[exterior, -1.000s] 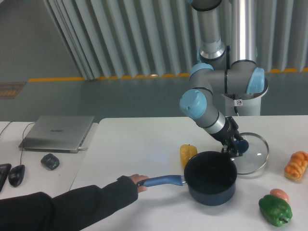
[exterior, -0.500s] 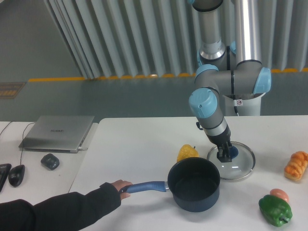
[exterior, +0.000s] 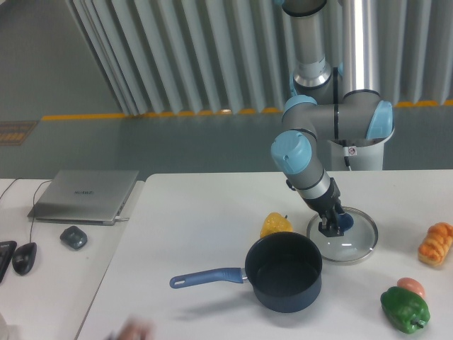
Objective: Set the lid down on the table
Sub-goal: 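Hold the lid on the table while the saucepan is pulled aside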
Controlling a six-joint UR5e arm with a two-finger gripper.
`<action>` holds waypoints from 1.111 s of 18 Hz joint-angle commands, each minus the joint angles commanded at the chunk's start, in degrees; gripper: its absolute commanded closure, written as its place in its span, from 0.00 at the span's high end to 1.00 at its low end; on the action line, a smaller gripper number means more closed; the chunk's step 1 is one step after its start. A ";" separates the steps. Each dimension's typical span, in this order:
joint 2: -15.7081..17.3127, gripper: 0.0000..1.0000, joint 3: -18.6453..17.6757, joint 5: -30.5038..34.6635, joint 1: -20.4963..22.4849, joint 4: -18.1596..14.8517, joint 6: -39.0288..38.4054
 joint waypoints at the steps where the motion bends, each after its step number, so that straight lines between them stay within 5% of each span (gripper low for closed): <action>1: 0.00 0.42 0.00 -0.09 0.00 0.00 -0.26; 4: -0.18 0.59 0.09 0.00 -0.09 0.00 -0.09; 7: -0.09 0.97 0.52 0.00 0.00 -0.17 0.53; 14: 1.49 1.00 3.33 -1.05 0.70 -2.19 0.61; 20: 4.13 1.00 7.56 -8.07 2.98 -5.18 0.61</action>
